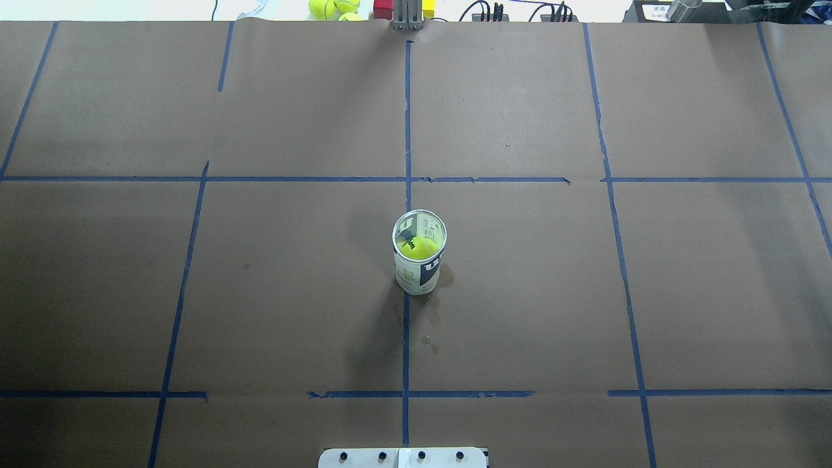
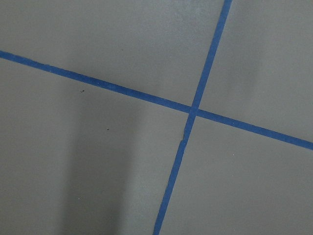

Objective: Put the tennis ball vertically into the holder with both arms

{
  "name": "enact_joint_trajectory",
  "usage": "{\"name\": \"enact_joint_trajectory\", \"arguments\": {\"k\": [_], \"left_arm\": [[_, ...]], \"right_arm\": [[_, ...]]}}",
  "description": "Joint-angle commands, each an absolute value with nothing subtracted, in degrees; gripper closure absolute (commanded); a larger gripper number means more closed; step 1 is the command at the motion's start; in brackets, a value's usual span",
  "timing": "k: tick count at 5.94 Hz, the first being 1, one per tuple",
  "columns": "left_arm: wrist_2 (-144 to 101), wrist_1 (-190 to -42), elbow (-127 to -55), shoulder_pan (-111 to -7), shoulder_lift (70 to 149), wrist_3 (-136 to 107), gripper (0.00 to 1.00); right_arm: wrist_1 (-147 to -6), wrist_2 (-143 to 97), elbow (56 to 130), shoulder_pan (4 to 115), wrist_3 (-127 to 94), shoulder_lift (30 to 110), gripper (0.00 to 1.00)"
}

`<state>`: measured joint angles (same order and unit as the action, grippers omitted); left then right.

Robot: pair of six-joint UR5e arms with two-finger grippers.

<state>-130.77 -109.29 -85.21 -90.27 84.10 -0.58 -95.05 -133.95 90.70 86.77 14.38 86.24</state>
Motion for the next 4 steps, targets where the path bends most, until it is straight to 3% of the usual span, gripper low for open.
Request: {"name": "enact_joint_trajectory", "arguments": {"k": [1, 4], "left_arm": [[-131.1, -107.5, -83.9, -90.3, 84.6, -0.5, 0.0], [-138.0, -101.1, -88.8, -90.1, 85.1, -0.5, 0.0]], "right_arm": [[-95.0, -134.0, 90.8, 86.7, 14.2, 86.6, 0.0], [-94.9, -134.0, 89.9, 85.6, 14.4, 87.7, 0.0]]}}
